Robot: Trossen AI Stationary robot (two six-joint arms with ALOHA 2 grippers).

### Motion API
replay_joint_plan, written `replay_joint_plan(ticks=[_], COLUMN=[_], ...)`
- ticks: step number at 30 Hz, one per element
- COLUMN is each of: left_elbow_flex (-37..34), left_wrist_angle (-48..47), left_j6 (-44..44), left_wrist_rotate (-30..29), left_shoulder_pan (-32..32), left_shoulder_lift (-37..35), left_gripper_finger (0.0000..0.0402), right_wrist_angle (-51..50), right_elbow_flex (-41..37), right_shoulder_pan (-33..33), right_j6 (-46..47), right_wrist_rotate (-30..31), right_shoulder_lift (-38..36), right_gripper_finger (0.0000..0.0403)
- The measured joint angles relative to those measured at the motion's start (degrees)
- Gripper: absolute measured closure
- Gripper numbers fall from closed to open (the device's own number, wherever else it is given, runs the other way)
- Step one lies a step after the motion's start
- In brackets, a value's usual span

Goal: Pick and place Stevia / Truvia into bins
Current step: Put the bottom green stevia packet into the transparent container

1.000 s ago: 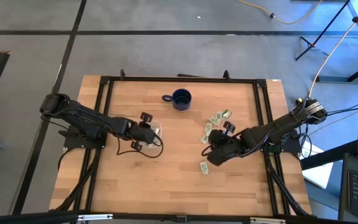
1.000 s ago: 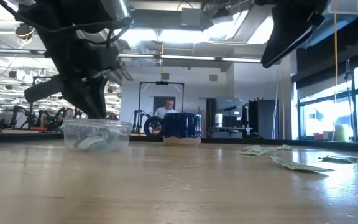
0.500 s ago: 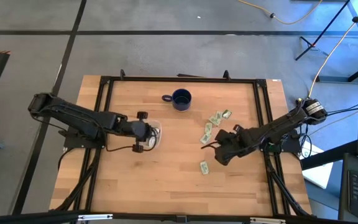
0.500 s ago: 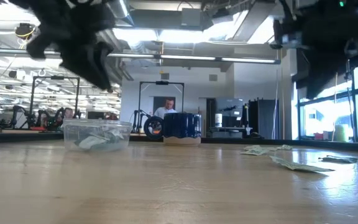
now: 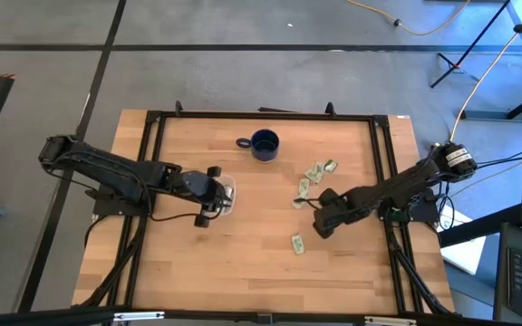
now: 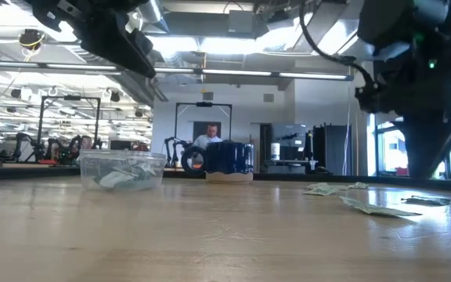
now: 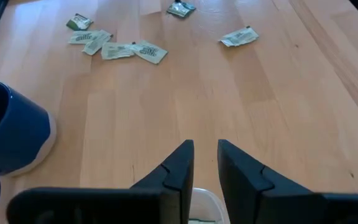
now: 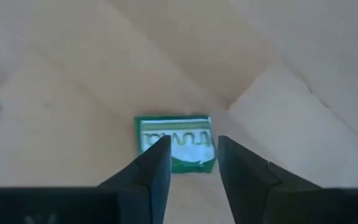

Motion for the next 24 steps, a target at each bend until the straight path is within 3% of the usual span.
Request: replay_joint_plan(ticks=[11,20,24], left_elbow_flex=[0.0,0.0,0.0], left_wrist_angle=[0.0,0.0,0.0], left_j6=[0.1,0.2,0.2], left_wrist_rotate=[0.0,0.0,0.0], left_shoulder_pan=[0.0,0.0,0.0], left_shoulder_lift=[0.0,0.0,0.0], left_gripper_finger=[0.0336,0.0343,0.0342], right_wrist_angle=[5.9,5.9,5.7], right_elbow_flex=[-5.1,-5.2,-5.1], right_shoulder_pan=[-0.2,-0.2,-0.2], right_j6=[0.0,-0.2,-0.3], right_wrist_rotate=[-3.4,-3.5,-3.5], right_shoulder_lift=[-0.1,-0.1,-0.1], right_gripper_finger=[0.0326,0.039,0.0397])
